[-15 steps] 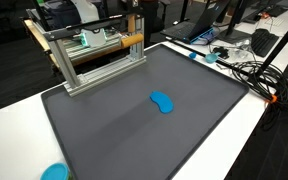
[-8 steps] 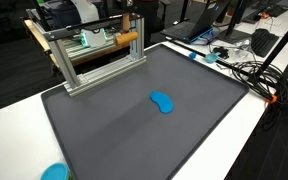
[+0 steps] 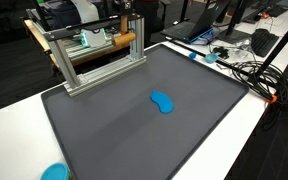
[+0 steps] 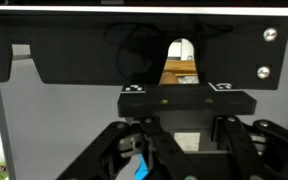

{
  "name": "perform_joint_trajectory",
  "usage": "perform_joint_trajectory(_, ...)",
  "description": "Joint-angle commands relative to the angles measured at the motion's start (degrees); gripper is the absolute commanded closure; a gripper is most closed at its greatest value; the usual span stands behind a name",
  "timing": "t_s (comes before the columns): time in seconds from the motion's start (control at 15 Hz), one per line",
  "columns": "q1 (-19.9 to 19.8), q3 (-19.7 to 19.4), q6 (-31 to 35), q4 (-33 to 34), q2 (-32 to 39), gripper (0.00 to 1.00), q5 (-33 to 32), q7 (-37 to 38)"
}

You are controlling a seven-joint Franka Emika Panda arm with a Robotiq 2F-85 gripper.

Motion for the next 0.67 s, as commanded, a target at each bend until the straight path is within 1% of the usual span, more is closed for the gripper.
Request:
perform_joint_trajectory(0.0,0.14,-0.29,-3.34,-0.51,-1.39,0.78,0.17,-0.05)
perform_joint_trajectory(0.4,0.56,-0.81,-5.66,-1.29,-1.84,0.78,2.18,-1.32)
perform_joint_trajectory(0.6,0.33,-0.83,-5.54,-2.40,-2.63,0.78,2.45,-0.59)
